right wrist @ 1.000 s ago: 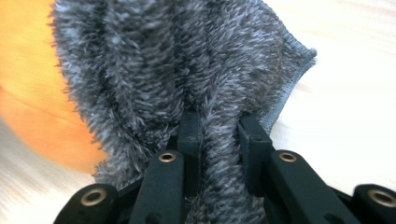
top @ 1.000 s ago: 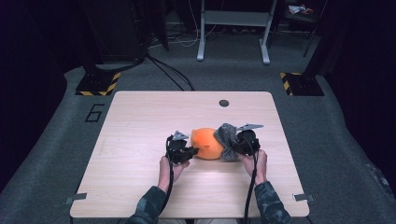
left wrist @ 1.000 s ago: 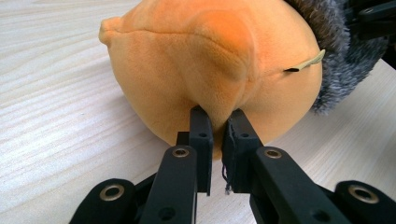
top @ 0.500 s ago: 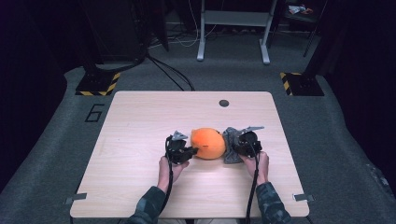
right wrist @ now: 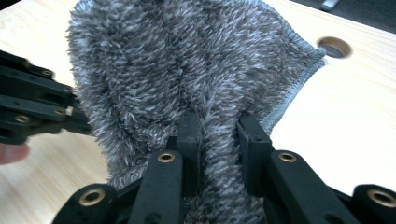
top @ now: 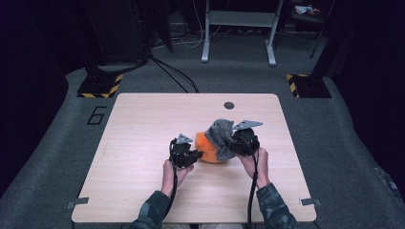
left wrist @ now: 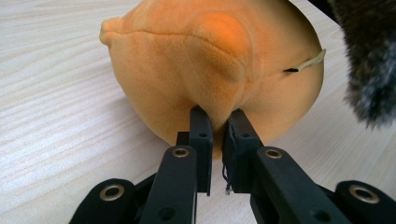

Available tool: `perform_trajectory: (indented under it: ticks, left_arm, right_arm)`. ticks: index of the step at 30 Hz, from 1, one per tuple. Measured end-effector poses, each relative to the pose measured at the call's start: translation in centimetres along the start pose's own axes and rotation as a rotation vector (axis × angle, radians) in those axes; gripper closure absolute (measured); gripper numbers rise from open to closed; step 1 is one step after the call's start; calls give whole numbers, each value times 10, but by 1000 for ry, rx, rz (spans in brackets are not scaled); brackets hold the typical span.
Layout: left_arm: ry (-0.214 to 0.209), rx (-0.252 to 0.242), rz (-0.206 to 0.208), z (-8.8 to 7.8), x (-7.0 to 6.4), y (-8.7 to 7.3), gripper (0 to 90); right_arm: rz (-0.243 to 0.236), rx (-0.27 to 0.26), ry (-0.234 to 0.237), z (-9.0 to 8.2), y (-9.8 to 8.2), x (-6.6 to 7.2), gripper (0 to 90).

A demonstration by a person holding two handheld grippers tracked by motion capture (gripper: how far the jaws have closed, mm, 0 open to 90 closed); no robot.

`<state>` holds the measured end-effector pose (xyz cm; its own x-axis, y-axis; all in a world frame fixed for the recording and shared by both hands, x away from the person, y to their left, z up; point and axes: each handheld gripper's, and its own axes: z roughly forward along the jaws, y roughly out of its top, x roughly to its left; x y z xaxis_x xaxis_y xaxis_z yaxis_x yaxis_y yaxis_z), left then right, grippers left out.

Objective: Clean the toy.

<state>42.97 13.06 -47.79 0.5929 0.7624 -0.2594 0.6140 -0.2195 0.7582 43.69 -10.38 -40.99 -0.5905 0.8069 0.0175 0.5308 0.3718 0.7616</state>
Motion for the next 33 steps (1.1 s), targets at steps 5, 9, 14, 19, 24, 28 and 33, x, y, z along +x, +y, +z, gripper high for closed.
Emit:
perform_trajectory:
  ticks: [5, 9, 14, 19, 24, 28, 33]
  left_arm:
    - [-2, -6, 0, 0, -1, 0, 829]
    - [1, -5, 21, 0, -1, 1, 829]
    - [-1, -2, 20, 0, -2, 2, 829]
    - [1, -2, 21, 1, -2, 1, 829]
    - [-7, 1, 18, 1, -3, 1, 829]
    - [-10, -1, 16, 1, -3, 1, 829]
    - [-13, -2, 14, 2, -2, 1, 829]
  right_arm:
    - [-36, 8, 16, 10, 7, 17, 739]
    - [-88, 27, -17, 19, 8, 27, 734]
    - [-119, 32, -60, 24, 5, 31, 717]
    - [-139, 38, -50, 27, 1, 28, 702]
    - [-135, 19, -50, 23, -4, 25, 731]
    - [-116, 20, -63, 20, -8, 22, 732]
    - [-90, 14, -65, 18, -15, 10, 732]
